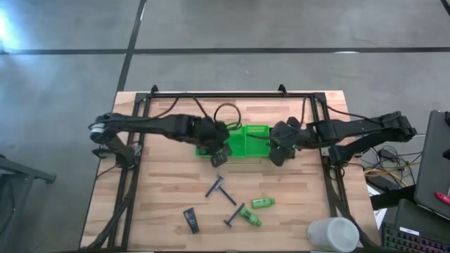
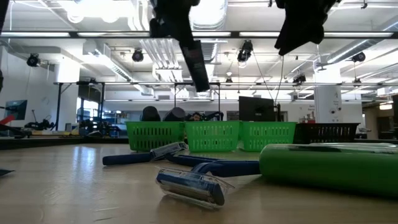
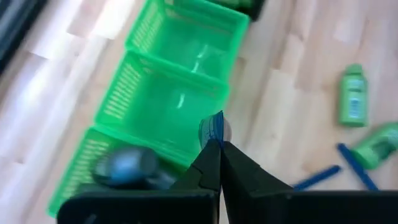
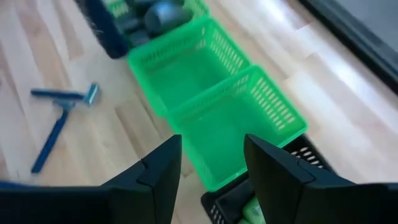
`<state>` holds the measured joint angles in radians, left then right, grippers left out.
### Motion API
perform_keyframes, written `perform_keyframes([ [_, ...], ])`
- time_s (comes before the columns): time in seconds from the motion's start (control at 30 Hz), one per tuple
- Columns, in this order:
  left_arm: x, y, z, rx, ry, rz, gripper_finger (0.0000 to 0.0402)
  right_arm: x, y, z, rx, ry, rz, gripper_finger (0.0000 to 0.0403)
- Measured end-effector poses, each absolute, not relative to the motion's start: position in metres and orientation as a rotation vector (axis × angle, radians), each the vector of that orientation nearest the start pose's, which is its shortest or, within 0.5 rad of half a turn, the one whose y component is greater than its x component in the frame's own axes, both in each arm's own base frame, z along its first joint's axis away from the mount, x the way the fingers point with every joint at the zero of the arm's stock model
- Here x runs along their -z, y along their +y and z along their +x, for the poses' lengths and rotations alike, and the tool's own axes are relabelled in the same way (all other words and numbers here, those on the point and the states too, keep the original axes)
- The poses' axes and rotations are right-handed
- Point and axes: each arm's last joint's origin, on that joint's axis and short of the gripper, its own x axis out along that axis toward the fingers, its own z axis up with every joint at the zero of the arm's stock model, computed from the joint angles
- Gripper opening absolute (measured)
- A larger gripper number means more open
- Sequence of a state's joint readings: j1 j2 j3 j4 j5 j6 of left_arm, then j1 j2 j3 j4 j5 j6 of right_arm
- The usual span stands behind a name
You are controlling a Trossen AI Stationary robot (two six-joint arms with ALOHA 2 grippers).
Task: Pick & Place Travel size toiletries
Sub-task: Put the shaving cream into the middle green bin
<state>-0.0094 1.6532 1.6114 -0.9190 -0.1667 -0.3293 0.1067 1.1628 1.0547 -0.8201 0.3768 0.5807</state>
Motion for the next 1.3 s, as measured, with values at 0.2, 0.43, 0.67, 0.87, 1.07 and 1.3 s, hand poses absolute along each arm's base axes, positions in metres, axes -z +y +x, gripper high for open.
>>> perform_keyframes([
  [0.2,-0.31,0.037,0.363,-0.309,1.016,-0.123,0.0001,-0.318,0.008,0.2,0.632,0.679,0.398,0.0185],
  [0.43,-0.281,0.063,0.394,-0.273,1.091,0.006,0.0,-0.322,0.006,0.188,0.68,0.648,0.482,0.0188],
  [0.67,-0.263,0.085,0.42,-0.239,1.125,0.069,0.0,-0.32,0.007,0.192,0.684,0.654,0.481,0.0175],
  [0.87,-0.256,0.098,0.422,-0.187,1.198,0.018,0.0008,-0.317,0.007,0.195,0.69,0.666,0.482,0.0174],
  [1.07,-0.255,0.1,0.419,-0.19,1.209,0.01,0.0046,-0.316,0.007,0.196,0.69,0.668,0.481,0.0188],
  [1.3,-0.257,0.1,0.42,-0.197,1.2,0.004,0.0093,-0.316,0.007,0.196,0.691,0.669,0.481,0.0198],
])
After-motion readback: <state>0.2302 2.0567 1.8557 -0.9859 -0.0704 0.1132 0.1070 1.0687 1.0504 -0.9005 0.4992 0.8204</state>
